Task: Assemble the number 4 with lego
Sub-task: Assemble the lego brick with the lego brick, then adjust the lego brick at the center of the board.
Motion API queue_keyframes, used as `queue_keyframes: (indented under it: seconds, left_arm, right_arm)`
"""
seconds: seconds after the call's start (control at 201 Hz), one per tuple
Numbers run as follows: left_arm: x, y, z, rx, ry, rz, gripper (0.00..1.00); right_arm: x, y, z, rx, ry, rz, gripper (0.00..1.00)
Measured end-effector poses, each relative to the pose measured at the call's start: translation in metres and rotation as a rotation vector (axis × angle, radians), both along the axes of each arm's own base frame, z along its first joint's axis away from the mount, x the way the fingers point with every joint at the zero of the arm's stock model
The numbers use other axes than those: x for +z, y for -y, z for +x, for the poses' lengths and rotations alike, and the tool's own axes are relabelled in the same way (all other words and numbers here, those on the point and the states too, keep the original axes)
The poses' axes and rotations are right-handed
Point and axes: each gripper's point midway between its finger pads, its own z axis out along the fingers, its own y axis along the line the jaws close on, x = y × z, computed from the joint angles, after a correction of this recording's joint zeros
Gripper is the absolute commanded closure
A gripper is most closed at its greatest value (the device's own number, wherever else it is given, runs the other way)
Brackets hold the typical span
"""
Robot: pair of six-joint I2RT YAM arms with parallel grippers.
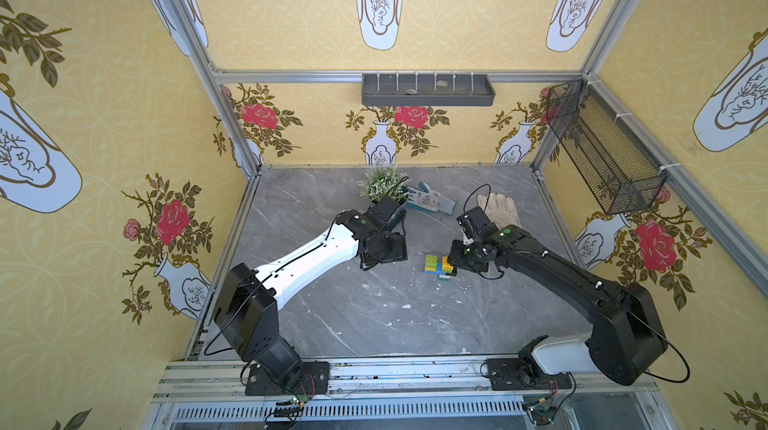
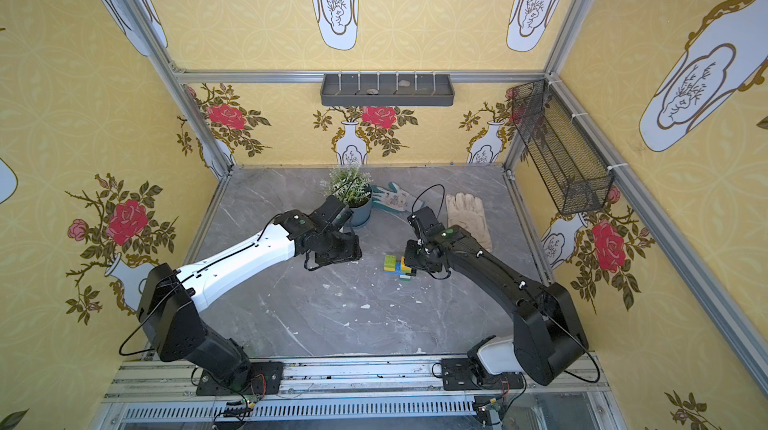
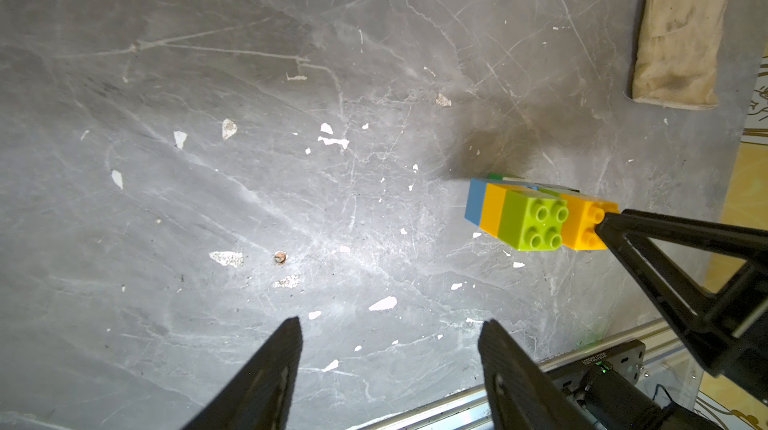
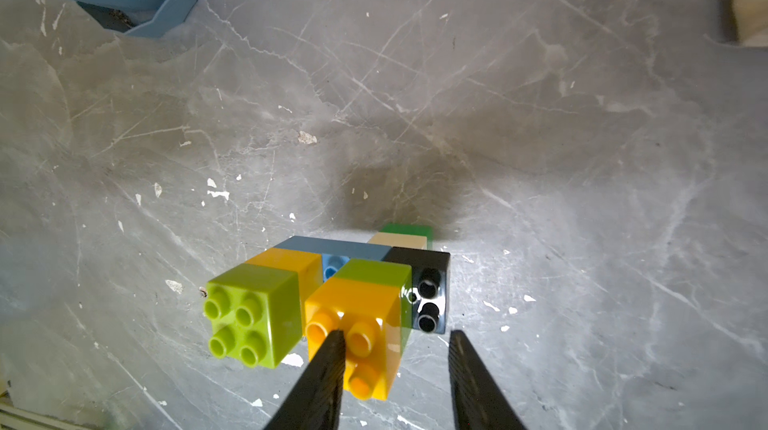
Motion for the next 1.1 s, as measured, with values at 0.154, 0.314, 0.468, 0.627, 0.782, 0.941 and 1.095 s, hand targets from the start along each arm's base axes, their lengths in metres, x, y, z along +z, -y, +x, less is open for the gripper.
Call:
queue_keyframes:
  seconds: [0.154, 0.314, 0.468, 0.627, 0.782, 0.941, 1.095]
  left_arm:
    - [0.000, -0.002, 0.000, -0.001, 0.002, 0.000, 0.30]
    - [-0.002, -0.008, 0.002, 0.012, 0.007, -0.002, 0.30]
    - [-0.002, -0.008, 0.006, 0.017, 0.018, -0.020, 0.30]
    - [-0.005, -0.006, 0.006, 0.010, 0.017, -0.031, 0.31]
    - [-0.001, -0.007, 0.007, 0.013, 0.028, -0.041, 0.31]
    - [-0.001, -0.009, 0.011, 0.019, 0.033, -0.045, 0.31]
    - [-0.003, -0.013, 0.013, 0.020, 0.035, -0.047, 0.31]
  right_arm:
    - [0.001, 0.002, -0.001, 0.009, 0.011, -0.026, 0.45]
    - [0.007, 0.000, -0.015, 0.059, 0.024, -0.076, 0.42]
    - [0.008, 0.002, -0.014, 0.059, 0.034, -0.114, 0.42]
    - [0.002, 0.002, -0.016, 0.067, 0.021, -0.137, 0.43]
    - [0.006, 0.001, -0.015, 0.064, 0.031, -0.132, 0.42]
    - [0.008, -0.002, -0.015, 0.075, 0.046, -0.122, 0.33]
    - [0.005, -0.039, -0.039, 0.320, 0.172, -0.119, 0.19]
